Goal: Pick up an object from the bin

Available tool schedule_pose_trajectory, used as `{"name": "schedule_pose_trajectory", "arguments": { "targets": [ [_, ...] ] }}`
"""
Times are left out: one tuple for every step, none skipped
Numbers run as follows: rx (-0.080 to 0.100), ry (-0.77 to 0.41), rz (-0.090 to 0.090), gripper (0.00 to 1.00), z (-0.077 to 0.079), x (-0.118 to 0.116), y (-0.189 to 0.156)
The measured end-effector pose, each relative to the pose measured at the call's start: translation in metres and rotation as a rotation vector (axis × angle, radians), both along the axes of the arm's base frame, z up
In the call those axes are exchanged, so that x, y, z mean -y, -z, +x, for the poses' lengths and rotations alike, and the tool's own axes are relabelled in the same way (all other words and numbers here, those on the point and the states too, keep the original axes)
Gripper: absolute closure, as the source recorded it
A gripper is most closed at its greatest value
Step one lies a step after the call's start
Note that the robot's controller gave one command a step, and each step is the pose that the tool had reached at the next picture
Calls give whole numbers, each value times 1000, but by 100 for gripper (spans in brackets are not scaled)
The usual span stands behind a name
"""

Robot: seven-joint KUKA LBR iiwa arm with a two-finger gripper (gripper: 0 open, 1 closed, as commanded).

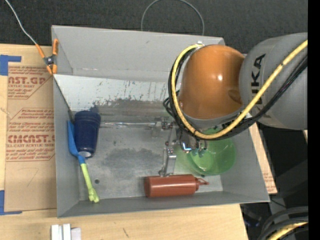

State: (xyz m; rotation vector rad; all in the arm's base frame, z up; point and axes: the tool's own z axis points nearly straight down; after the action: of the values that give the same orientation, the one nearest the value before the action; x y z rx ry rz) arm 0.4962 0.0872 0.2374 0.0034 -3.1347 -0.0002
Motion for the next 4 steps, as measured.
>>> {"name": "schedule_pose_trajectory", "arguments": {
  "targets": [
    [8,2,1,0,2,1,-4],
    [7,-115,1,0,-8,48,69],
    [6,-169,4,0,-13,33,140],
    [6,-24,2,100,-16,39,160]
  ]
}}
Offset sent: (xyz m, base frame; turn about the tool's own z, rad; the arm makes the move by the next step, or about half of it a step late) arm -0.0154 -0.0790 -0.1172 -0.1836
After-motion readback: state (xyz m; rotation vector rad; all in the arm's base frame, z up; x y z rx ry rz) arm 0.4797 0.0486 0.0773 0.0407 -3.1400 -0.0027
